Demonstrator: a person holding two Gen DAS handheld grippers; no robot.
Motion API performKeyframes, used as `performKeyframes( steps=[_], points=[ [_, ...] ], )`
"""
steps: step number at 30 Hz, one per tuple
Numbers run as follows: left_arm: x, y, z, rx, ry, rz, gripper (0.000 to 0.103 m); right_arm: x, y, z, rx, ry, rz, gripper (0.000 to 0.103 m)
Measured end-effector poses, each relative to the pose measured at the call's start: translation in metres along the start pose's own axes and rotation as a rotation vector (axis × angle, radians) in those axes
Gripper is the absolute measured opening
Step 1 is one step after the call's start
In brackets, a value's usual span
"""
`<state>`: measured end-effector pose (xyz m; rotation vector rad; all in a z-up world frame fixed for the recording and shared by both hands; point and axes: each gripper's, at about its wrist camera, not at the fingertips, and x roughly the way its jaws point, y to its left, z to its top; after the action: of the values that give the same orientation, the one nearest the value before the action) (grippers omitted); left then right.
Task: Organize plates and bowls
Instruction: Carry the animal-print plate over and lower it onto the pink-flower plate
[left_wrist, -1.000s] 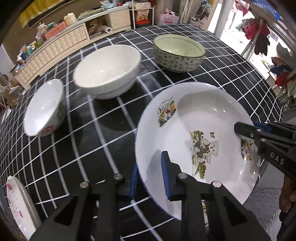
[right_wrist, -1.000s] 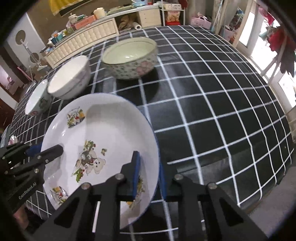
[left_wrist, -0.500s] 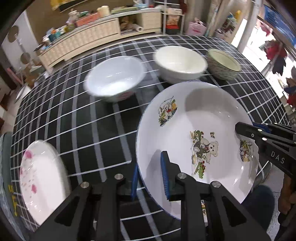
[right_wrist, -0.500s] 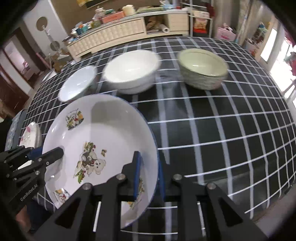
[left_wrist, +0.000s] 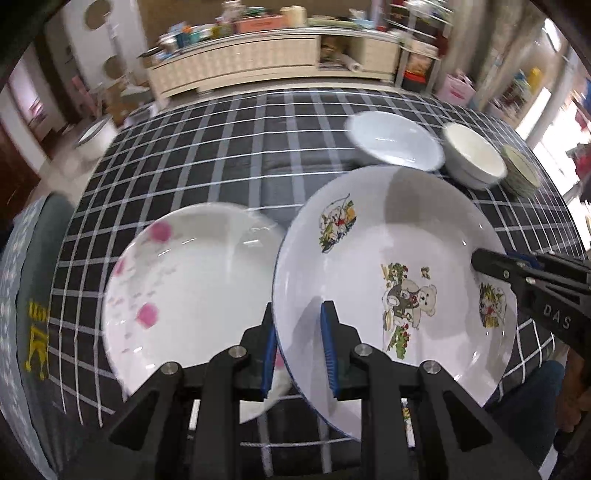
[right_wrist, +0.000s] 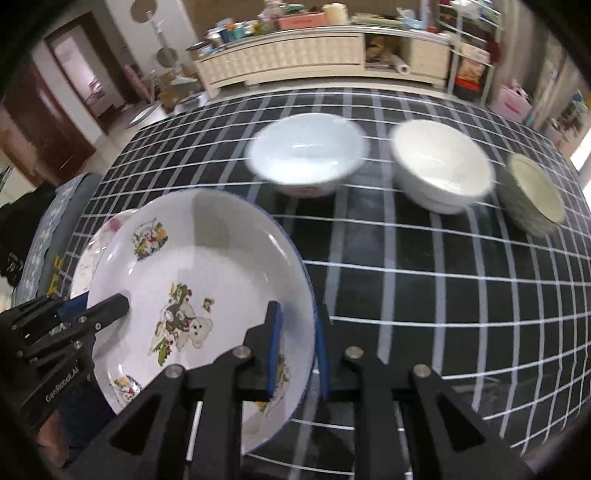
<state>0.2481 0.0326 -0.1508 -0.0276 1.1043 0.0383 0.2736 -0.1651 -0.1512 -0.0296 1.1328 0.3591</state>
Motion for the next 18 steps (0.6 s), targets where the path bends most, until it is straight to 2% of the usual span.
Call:
performKeyframes(
  steps=[9,13,18],
  points=[
    [-0.007,0.077,-0.025,-0.108,0.011,0.049,0.021,0.029,0.07,0.005,-0.08,0.024,0.045,0.02],
    [-0.009,0.092,-0.031,-0.113,-0.002,0.063,0.021,0.034,0.088,0.007,-0.102,0.026,0.055,0.02],
    [-0.006,0.109,-0.031,-0.146,0.006,0.04,0.021,0.039,0.1,0.015,-0.131,0.028,0.04,0.02]
  ],
)
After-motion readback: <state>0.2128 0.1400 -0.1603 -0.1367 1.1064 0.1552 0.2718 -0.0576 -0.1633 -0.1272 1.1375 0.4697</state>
